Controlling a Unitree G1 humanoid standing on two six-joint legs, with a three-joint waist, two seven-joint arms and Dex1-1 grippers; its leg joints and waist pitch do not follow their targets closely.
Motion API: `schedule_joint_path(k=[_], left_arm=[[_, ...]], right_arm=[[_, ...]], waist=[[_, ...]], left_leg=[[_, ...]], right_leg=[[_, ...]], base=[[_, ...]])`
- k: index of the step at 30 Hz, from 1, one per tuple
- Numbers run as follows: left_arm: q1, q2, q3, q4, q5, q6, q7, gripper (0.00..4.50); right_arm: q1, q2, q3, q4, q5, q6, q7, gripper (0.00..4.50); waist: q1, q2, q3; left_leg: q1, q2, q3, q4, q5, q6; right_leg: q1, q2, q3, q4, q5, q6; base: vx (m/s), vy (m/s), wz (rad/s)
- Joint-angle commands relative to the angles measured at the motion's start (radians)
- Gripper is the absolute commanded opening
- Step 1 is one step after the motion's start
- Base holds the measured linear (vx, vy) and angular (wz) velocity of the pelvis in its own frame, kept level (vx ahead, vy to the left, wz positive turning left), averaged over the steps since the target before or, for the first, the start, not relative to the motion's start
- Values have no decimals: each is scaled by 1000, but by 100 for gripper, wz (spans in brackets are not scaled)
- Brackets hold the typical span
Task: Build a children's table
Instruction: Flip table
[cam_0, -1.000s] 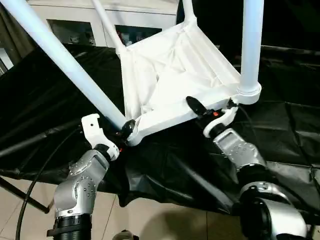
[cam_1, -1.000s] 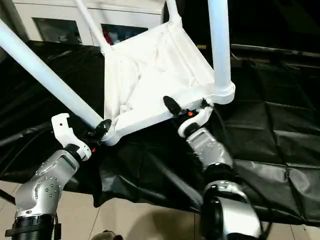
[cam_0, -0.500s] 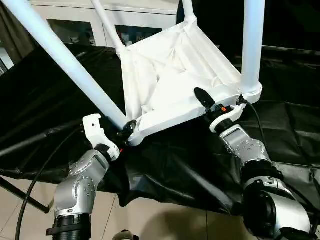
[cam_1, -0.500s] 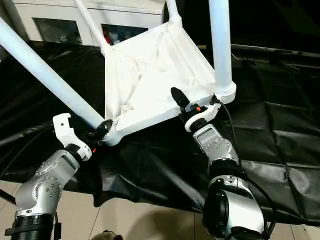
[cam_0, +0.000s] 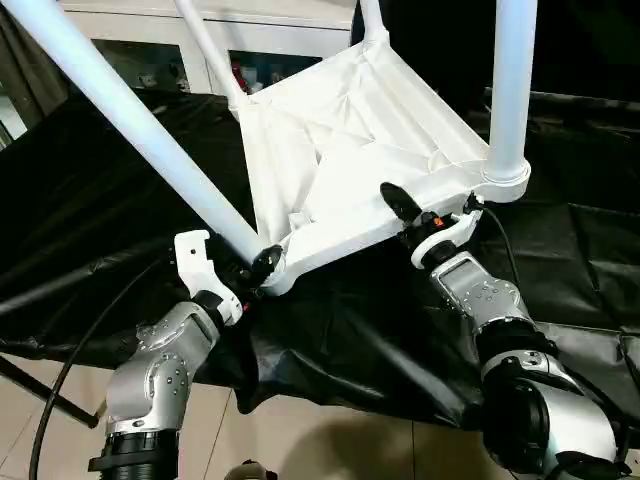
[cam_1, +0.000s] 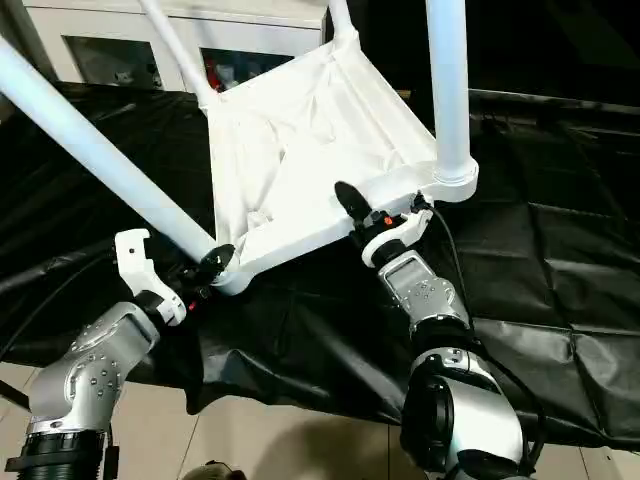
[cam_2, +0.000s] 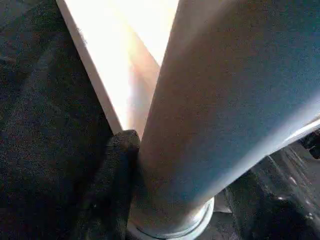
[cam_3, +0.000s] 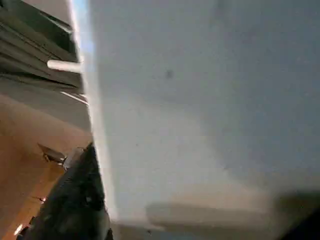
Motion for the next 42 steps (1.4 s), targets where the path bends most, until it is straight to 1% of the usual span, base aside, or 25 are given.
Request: schedule_joint_path(k=[1,2,3,6,7,8,9,10,12,13,18,20,22,24,27,30,31,32,35,37,38,39,40,41,42], left_arm=[[3,-22,-38,-22,-65,15,-80,235],[3,-21,-38,-22,-65,15,-81,235],[3,-20,-38,-20,-64,13,-83,235],[-5,-17,-40,-9,-40,-12,-77,235],[-5,-17,-40,-9,-40,-12,-77,235],[-18,-19,-28,7,-33,-29,-62,291],[-24,-21,-18,12,-42,-29,-60,291],[-27,-22,-11,15,-51,-22,-62,305],[-28,-13,-13,17,-49,-17,-70,323],[-28,-12,-13,18,-47,-17,-70,323],[-24,-6,-21,18,-42,-19,-75,365],[-13,7,-10,12,-47,-20,-80,380],[-8,15,-5,9,-50,-20,-85,396],[10,49,18,-2,-63,-5,-107,419],[46,132,55,15,-26,-40,-132,442],[57,159,75,17,-25,-44,-139,447],[70,180,85,7,-32,-36,-153,450],[70,180,85,7,-32,-36,-153,450],[104,223,87,-24,-44,-25,-196,450],[150,275,61,-80,-47,-26,-259,450],[161,291,47,-96,-38,-35,-273,450],[161,291,46,-96,-37,-35,-273,450],[167,302,28,-122,-26,-41,-280,450],[171,308,18,-140,-19,-44,-284,450],[171,309,14,-149,-18,-43,-283,450]], right_arm=[[-37,5,2,1,-6,5,7,278],[-37,4,1,1,-5,5,9,278],[-38,3,-3,4,-7,2,11,254],[-37,-1,-8,5,-11,-12,10,233],[-37,-1,-8,5,-11,-12,10,233],[-37,-6,-10,10,-15,-30,7,213],[-37,-9,-12,11,-16,-37,7,213],[-37,-12,-13,12,-16,-41,6,209],[-34,-20,-12,8,-24,-54,4,199],[-32,-21,-11,6,-26,-57,3,199],[-28,-32,-13,2,-35,-66,5,194],[-28,-48,-9,6,-64,-116,-8,194],[-30,-55,-9,7,-70,-128,-11,194],[-35,-72,-20,-3,-69,-142,-16,194],[-39,-102,-34,-37,-67,-159,-27,194],[-37,-112,-40,-51,-66,-156,-30,194],[-33,-119,-40,-63,-70,-159,-34,194],[-33,-119,-40,-63,-70,-159,-34,194],[-12,-131,-29,-107,-83,-155,-44,194],[28,-142,-24,-186,-95,-141,-93,194],[42,-146,-24,-214,-101,-139,-115,194],[42,-146,-24,-214,-101,-140,-115,194],[57,-153,-19,-244,-120,-147,-143,194],[67,-158,-15,-263,-131,-152,-161,194],[71,-160,-15,-272,-133,-150,-167,194]], waist=[[5,-7,-74],[4,-8,-75],[5,-6,-75],[5,-8,-75],[5,-3,-75],[6,-2,-76],[6,-4,-76],[8,1,-77],[8,-2,-78],[8,1,-78],[9,1,-80],[9,1,-80],[10,2,-80],[11,4,-80],[10,4,-77],[12,7,-77],[14,4,-77],[15,6,-77],[21,3,-76],[28,5,-75],[29,2,-74],[33,3,-74],[30,-2,-71],[33,0,-70],[32,0,-68]], left_leg=[[18,54,-12,-63,-89,62],[18,54,-13,-63,-89,61],[19,54,-13,-63,-87,63],[18,54,-12,-63,-86,63],[19,54,-13,-63,-91,62],[19,54,-13,-62,-91,60],[19,54,-12,-63,-91,58],[20,54,-13,-62,-91,54],[21,53,-12,-61,-88,52],[19,53,-13,-61,-87,56],[17,53,-13,-57,-59,81],[16,54,-13,-56,-55,82],[18,54,-12,-56,-60,82],[20,55,-12,-57,-72,76],[21,55,-12,-60,-88,73],[25,56,-12,-62,-107,60],[26,56,-11,-62,-112,55],[25,55,-11,-62,-111,52],[27,55,-10,-63,-113,50],[26,57,-11,-65,-100,49],[29,57,-9,-66,-116,45],[31,57,-8,-66,-122,41],[29,56,-7,-69,-140,31],[33,57,-6,-70,-164,22],[32,57,-7,-72,-171,18]], right_leg=[[54,-75,42,-63,-36,-252],[54,-75,42,-62,-35,-252],[54,-75,43,-61,-26,-253],[55,-75,43,-61,-23,-253],[53,-74,43,-62,-25,-252],[54,-74,43,-62,-20,-252],[54,-75,43,-61,-15,-255],[54,-76,43,-60,-15,-258],[54,-74,42,-59,1,-267],[54,-73,41,-58,10,-267],[56,-74,41,-53,51,-275],[55,-74,40,-53,46,-276],[53,-74,40,-54,40,-276],[52,-73,39,-54,28,-276],[50,-70,39,-56,9,-269],[48,-71,40,-57,-11,-263],[47,-70,40,-57,-12,-261],[48,-69,40,-57,-10,-257],[45,-68,41,-58,-19,-249],[42,-69,41,-56,-28,-234],[38,-67,42,-60,-47,-229],[37,-69,43,-60,-55,-228],[38,-68,44,-63,-77,-226],[34,-70,46,-68,-108,-218],[35,-70,47,-69,-121,-212]], base=[[0,0,0],[0,0,0],[0,0,0],[0,0,0],[0,0,0],[0,0,0],[0,0,0],[0,0,0],[0,0,0],[0,0,0],[0,0,0],[0,0,0],[0,0,0],[0,0,0],[0,0,0],[0,0,0],[0,0,0],[0,0,0],[0,0,0],[0,0,0],[0,0,0],[0,0,0],[0,0,0],[0,0,0],[0,0,0]])
